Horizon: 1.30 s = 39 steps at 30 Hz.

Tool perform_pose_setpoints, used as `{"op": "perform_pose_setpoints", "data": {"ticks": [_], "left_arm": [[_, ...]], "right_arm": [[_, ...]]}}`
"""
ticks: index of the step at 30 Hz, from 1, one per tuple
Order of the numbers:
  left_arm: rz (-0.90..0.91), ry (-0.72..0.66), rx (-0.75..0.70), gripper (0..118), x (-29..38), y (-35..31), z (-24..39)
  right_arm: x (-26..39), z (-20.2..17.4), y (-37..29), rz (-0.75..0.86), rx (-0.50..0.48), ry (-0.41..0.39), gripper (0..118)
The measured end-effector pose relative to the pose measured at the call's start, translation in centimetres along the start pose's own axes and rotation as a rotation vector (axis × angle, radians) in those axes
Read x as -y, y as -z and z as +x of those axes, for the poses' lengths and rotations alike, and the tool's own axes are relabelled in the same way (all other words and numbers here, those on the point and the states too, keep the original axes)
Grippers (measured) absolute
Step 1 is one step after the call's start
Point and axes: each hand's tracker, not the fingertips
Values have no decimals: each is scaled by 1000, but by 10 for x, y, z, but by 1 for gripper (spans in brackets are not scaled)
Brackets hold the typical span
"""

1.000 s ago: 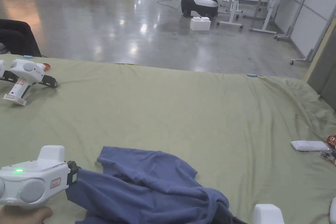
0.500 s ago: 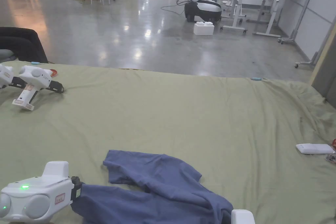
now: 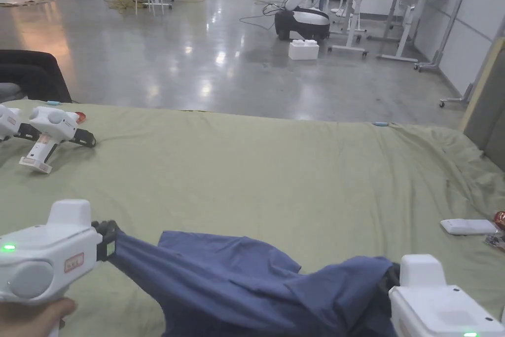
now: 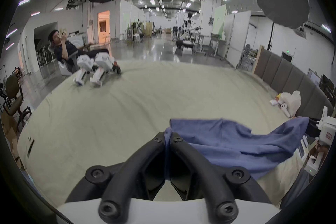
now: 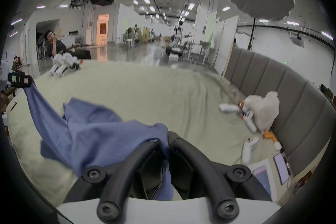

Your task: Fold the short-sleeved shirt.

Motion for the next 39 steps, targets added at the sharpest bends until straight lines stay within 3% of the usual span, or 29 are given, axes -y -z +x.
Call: {"op": "perform_pose_setpoints", "data": {"ticks": [7, 10, 20, 33, 39], "left_arm": [[150, -44, 21, 0, -82, -44, 5], [212, -32, -8, 0, -114, -58, 3], [324, -63, -135, 0, -192, -71, -23], [398, -65, -195, 0, -280, -50, -40], [428, -56, -198, 0, -283, -54, -44]], "right_arm": [[-81, 33, -16, 124, 7, 67, 3], [-112, 40, -22, 187, 30, 45, 3], [-206, 65, -20, 291, 68, 80, 3], [-317, 63, 5, 368, 111, 25, 3], [-329, 60, 7, 400, 114, 21, 3]]}}
